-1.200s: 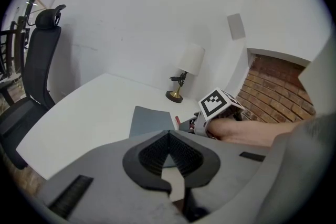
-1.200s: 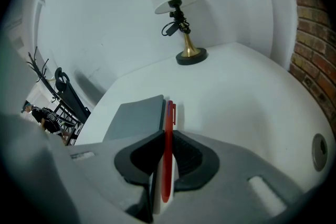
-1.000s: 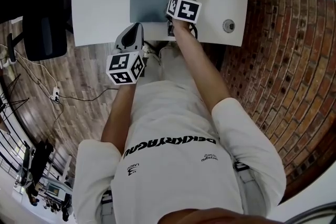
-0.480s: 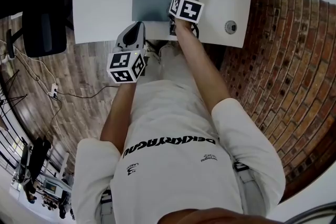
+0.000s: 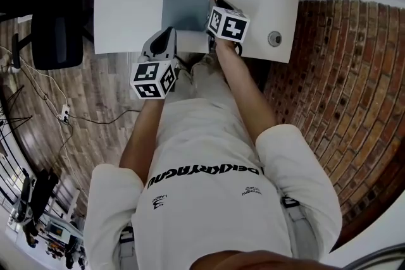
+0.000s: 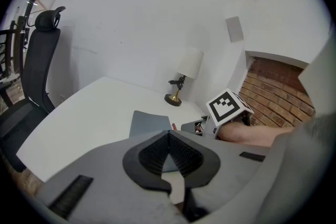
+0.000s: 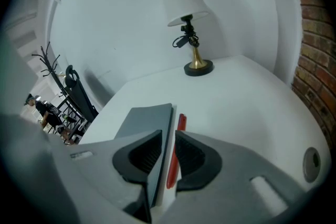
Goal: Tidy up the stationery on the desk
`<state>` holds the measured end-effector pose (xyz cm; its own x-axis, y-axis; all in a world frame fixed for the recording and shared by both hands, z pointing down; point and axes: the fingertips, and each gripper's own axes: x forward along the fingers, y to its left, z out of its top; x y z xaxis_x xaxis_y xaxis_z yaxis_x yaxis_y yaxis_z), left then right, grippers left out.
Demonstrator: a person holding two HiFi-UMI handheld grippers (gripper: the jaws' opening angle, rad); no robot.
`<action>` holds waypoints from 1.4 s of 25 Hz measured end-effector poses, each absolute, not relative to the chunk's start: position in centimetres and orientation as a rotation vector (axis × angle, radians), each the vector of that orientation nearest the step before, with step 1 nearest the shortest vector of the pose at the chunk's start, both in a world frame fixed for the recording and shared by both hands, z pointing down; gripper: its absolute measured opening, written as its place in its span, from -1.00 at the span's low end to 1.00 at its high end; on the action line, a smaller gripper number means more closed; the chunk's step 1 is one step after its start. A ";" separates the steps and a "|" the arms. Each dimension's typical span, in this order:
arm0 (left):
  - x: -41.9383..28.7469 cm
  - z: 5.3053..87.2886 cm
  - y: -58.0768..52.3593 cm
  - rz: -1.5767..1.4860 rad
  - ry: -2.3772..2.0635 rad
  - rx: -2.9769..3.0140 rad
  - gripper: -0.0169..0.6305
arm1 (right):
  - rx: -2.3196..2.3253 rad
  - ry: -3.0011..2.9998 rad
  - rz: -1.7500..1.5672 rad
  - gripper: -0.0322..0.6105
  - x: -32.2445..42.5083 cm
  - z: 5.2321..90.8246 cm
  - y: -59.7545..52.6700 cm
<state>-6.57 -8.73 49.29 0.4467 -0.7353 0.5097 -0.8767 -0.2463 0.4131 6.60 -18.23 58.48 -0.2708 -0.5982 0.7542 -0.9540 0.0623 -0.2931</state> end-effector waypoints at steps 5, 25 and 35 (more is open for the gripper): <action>-6.2 46.6 -9.4 0.258 -1.366 2.092 -0.95 | 1.537 -2.018 1.042 -0.67 6.7 55.0 -17.3; -4.7 34.8 -10.6 0.166 -1.422 2.307 -0.95 | 1.562 -2.352 0.804 -0.83 6.7 39.3 -13.9; -3.2 30.4 -9.7 0.125 -1.453 2.404 -0.95 | 1.551 -2.513 0.629 -0.91 5.2 33.1 -11.8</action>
